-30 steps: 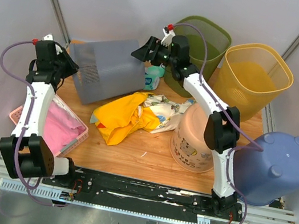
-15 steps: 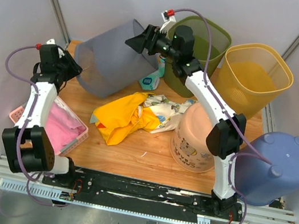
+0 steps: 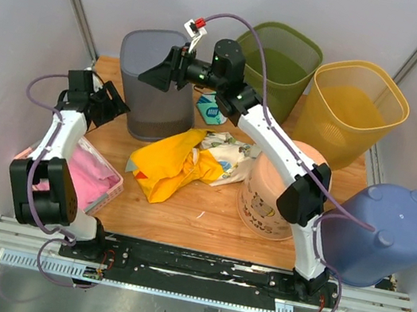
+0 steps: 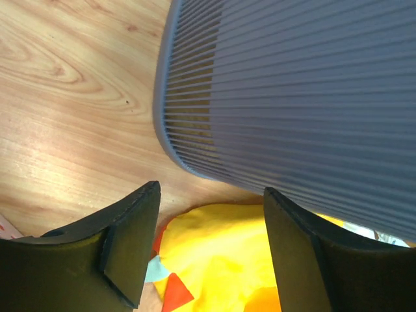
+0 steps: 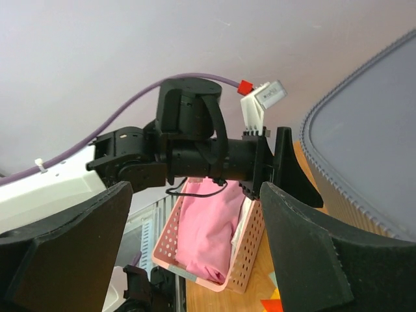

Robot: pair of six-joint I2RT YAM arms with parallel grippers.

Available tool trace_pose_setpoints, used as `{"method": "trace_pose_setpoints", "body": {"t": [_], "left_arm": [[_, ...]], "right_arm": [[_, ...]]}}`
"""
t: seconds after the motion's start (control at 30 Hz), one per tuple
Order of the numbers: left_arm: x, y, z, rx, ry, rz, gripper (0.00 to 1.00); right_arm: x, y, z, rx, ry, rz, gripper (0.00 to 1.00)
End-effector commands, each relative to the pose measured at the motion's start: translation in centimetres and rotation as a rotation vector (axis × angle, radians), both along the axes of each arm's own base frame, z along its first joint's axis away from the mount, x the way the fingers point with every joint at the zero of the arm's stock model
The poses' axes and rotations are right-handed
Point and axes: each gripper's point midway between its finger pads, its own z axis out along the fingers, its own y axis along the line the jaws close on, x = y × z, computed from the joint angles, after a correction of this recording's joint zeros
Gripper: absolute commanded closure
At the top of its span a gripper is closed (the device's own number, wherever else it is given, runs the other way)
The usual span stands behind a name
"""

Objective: Turn the large container upside down

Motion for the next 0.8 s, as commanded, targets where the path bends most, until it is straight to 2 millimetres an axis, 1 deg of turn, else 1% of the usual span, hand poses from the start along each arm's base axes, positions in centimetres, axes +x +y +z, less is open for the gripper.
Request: {"method": "trace_pose_setpoints", "body": {"t": [0.0,0.07,0.13,0.23,0.27,0.3,0.33,0.37,0.43,0.5,0.53,0.57,0.6,0.67,0.7,0.73,0.77], "left_arm": [[0.8,1.1,3.0,0.067,-0.050,0.024,0.28],[0.8,2.0,4.1,0.115,-0.053,0.054,0.24],[0.7,2.8,5.6,0.156,-0.061,0.079,0.21],[0.1,3.8,8.9,0.215,-0.109,0.118,0.18],[-0.2,4.1,10.2,0.236,-0.134,0.127,0.18],[-0.5,4.2,12.1,0.255,-0.168,0.132,0.17],[-0.9,4.2,13.6,0.271,-0.200,0.130,0.17],[-1.3,3.9,15.2,0.283,-0.237,0.116,0.16],[-2.1,2.8,18.6,0.280,-0.326,0.077,0.14],[-2.5,1.1,21.4,0.279,-0.395,0.026,0.13],[-2.6,-0.1,22.3,0.280,-0.416,0.000,0.13],[-2.5,-1.7,23.4,0.276,-0.440,-0.036,0.13],[-2.3,-3.8,24.0,0.269,-0.457,-0.084,0.13],[-1.8,-8.4,25.1,0.266,-0.482,-0.173,0.13],[-1.5,-10.8,25.4,0.258,-0.489,-0.229,0.13],[-1.3,-13.8,25.3,0.244,-0.491,-0.300,0.12],[-1.0,-15.6,25.3,0.240,-0.490,-0.338,0.12]], "right_arm": [[0.5,0.0,-0.3,-0.012,-0.021,0.000,0.18],[0.3,-0.4,0.7,0.006,-0.042,-0.003,0.18],[-0.1,-1.2,2.3,0.026,-0.069,-0.002,0.18],[-0.3,-3.0,4.5,0.023,-0.117,-0.041,0.18],[0.0,-3.9,4.8,0.011,-0.133,-0.079,0.18],[-0.3,-5.5,6.3,0.015,-0.165,-0.128,0.19],[0.0,-6.9,6.6,0.001,-0.194,-0.186,0.19],[0.5,-8.3,6.7,-0.021,-0.222,-0.259,0.19],[1.9,-11.6,6.3,-0.095,-0.279,-0.411,0.17],[3.5,-15.1,5.7,-0.182,-0.306,-0.540,0.15],[4.3,-16.8,5.3,-0.224,-0.313,-0.592,0.15],[5.3,-19.0,4.5,-0.283,-0.300,-0.643,0.15],[6.4,-21.1,4.0,-0.324,-0.289,-0.703,0.15],[7.8,-24.3,3.2,-0.378,-0.271,-0.775,0.15],[8.3,-25.7,2.9,-0.402,-0.267,-0.798,0.15],[8.6,-26.8,2.7,-0.428,-0.273,-0.810,0.15],[8.9,-27.7,2.3,-0.460,-0.278,-0.819,0.15]]}}
